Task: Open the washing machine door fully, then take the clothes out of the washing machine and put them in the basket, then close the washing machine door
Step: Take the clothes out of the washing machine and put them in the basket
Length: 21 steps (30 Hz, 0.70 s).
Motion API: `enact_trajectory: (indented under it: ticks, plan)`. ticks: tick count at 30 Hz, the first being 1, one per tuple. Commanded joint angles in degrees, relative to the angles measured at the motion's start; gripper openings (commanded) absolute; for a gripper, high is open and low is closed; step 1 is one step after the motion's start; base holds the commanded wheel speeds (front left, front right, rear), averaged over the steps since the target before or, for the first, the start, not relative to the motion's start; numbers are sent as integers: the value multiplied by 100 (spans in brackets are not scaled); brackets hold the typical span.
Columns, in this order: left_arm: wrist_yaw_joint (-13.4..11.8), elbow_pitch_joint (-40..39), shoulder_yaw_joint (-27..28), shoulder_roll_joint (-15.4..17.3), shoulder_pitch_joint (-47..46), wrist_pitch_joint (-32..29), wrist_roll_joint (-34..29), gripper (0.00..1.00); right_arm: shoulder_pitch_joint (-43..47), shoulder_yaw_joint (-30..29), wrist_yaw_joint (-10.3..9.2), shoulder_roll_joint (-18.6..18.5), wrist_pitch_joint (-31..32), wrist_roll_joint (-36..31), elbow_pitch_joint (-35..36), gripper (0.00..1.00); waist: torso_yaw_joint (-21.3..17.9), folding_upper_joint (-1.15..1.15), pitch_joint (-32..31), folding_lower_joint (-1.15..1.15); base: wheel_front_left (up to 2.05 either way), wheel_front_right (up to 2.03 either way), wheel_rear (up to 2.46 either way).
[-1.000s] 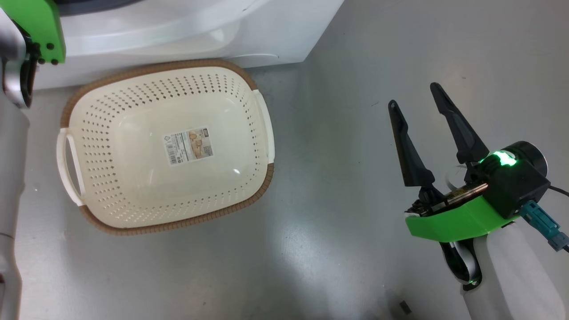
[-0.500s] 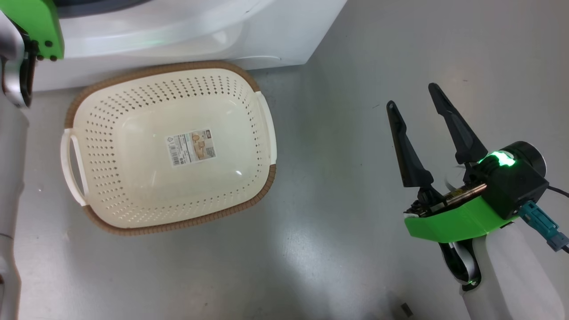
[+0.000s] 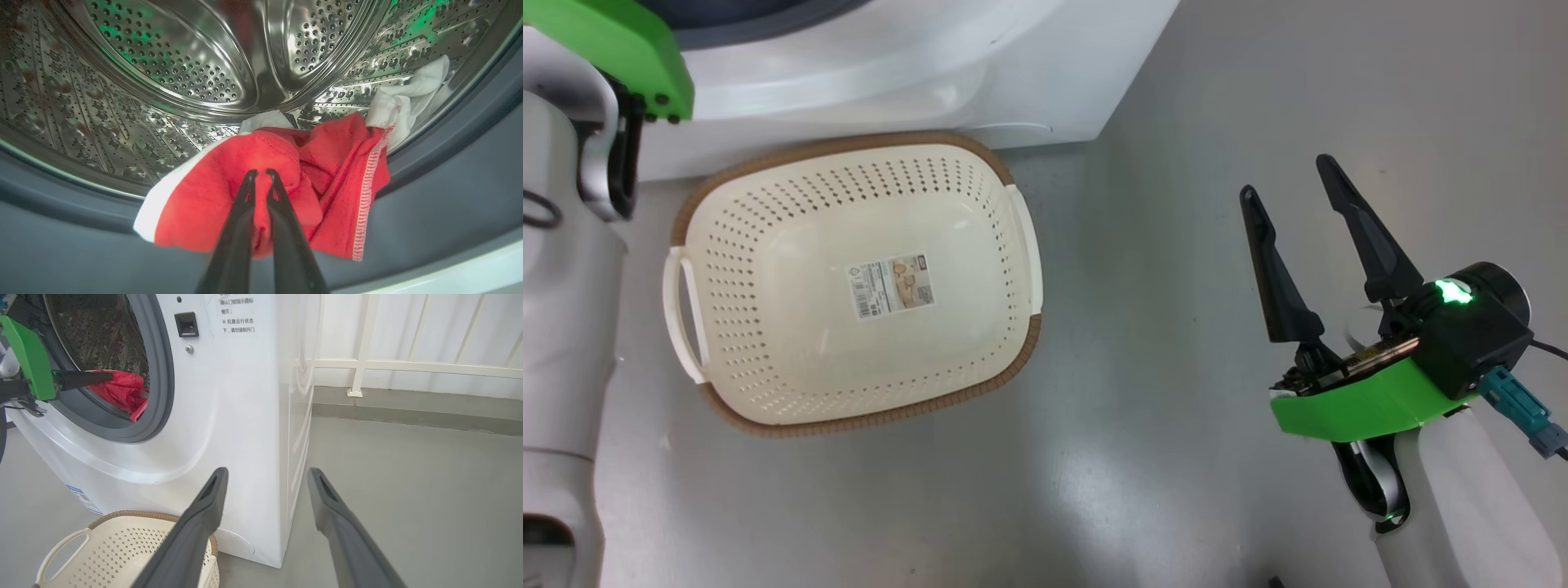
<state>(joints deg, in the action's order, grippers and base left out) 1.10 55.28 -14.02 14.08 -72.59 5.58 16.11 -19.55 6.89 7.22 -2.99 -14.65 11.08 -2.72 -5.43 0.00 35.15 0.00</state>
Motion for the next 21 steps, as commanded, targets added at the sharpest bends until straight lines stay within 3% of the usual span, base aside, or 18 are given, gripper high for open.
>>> enact_trajectory:
  ticks: [1,11,21]
  plan:
    - [12,-192,118,243,94,94,56,0,79,97,26,12,-35,39,101,100,46,0,-74,0,0,0,0]
    - [45,-783,292,122,806,736,362,0,184,62,26,12,-35,-22,32,100,214,0,-505,0,0,0,0]
    - [-71,-1873,392,102,1980,912,464,0,338,15,26,12,-35,-74,-103,100,328,0,-1074,0,0,0,0]
